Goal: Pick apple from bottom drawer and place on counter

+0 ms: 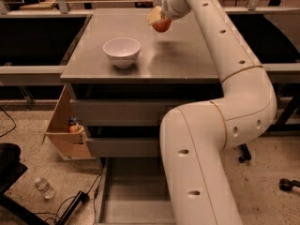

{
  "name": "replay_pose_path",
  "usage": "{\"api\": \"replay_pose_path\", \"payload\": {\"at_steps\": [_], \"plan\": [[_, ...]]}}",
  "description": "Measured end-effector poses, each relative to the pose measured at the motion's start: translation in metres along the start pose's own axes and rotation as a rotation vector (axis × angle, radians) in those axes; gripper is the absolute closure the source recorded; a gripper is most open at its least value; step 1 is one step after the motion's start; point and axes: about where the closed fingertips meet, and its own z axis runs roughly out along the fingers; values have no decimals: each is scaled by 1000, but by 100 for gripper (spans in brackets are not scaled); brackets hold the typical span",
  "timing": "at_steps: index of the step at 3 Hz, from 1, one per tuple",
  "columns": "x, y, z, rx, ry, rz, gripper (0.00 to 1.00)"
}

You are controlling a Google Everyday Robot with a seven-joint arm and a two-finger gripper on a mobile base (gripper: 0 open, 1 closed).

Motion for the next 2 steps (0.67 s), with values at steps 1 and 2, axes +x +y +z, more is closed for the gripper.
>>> {"api": "replay_pose_path", "payload": {"at_steps": [1, 2], "plan": [[-4, 0, 26, -8, -56, -5, 100], [-1, -10, 47, 5, -95, -35, 100]]}}
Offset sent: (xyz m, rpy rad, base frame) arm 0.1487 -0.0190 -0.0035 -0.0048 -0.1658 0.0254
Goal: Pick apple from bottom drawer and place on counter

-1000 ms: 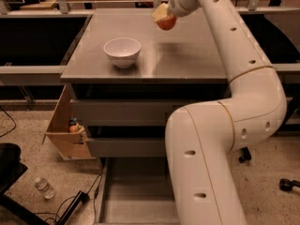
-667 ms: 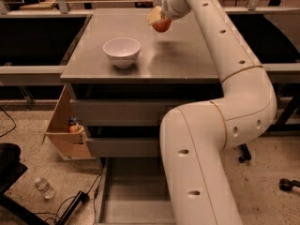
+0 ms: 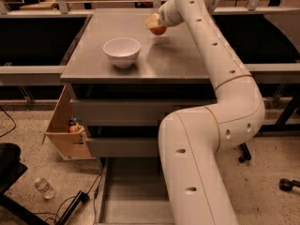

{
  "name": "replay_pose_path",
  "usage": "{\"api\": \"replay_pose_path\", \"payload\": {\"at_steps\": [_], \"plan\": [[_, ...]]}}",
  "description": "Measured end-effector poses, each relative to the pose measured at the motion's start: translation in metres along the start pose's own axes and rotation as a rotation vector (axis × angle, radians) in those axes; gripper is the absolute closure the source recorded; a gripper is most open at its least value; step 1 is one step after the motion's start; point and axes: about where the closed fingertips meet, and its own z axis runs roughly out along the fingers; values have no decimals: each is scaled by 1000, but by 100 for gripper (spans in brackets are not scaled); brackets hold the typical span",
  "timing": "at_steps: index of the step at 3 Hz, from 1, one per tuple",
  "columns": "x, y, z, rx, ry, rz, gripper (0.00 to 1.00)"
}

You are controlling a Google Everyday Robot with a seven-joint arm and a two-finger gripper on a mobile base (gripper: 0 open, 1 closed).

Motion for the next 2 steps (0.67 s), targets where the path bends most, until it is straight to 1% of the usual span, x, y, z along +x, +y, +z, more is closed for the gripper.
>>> {"api": "replay_pose_path", "payload": {"at_steps": [1, 2], "plan": [[14, -4, 12, 29, 40, -23, 100], [37, 2, 19, 30, 127, -26, 98]]}}
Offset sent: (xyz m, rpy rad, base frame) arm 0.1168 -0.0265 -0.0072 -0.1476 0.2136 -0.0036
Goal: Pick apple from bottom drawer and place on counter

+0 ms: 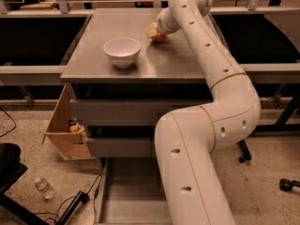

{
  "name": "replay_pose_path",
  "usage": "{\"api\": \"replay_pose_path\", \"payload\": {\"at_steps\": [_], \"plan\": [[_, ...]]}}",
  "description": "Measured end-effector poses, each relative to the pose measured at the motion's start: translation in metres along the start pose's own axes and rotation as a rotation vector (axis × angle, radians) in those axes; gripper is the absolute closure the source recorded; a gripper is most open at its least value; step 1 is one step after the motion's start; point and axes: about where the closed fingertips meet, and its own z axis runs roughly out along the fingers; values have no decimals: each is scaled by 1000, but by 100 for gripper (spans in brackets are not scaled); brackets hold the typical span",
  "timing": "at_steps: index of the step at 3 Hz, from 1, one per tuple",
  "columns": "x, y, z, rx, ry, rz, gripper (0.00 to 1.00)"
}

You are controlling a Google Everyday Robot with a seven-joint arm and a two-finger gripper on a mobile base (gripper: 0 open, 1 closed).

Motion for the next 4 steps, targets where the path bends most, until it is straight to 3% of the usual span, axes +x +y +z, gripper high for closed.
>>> {"api": "replay_pose_path", "payload": {"at_steps": [4], "plan": [[0, 0, 0, 0, 0, 0, 5]]}}
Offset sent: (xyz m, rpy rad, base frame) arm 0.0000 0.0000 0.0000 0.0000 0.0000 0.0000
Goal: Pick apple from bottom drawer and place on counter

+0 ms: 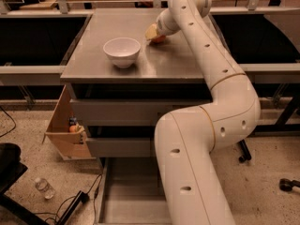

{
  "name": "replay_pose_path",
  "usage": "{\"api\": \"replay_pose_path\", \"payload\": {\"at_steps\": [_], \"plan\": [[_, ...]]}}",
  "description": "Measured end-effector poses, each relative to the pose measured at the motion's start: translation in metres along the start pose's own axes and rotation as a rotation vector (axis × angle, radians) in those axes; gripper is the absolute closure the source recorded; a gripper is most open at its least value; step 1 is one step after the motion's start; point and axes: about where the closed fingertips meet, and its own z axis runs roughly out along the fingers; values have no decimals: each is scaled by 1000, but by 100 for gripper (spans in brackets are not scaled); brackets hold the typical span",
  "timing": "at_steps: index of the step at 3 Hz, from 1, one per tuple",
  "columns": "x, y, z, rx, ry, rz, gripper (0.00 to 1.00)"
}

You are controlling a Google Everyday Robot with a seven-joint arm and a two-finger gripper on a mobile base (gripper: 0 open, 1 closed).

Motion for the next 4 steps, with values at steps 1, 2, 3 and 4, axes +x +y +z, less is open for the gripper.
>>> {"api": "replay_pose_path", "payload": {"at_steps": [1, 2, 3, 4], "plan": [[0, 0, 0, 0, 0, 0, 0], [0, 0, 0, 0, 0, 0, 0], [-7, 8, -26, -39, 9, -23, 0], [-21, 9, -76, -55, 13, -57, 0]]}}
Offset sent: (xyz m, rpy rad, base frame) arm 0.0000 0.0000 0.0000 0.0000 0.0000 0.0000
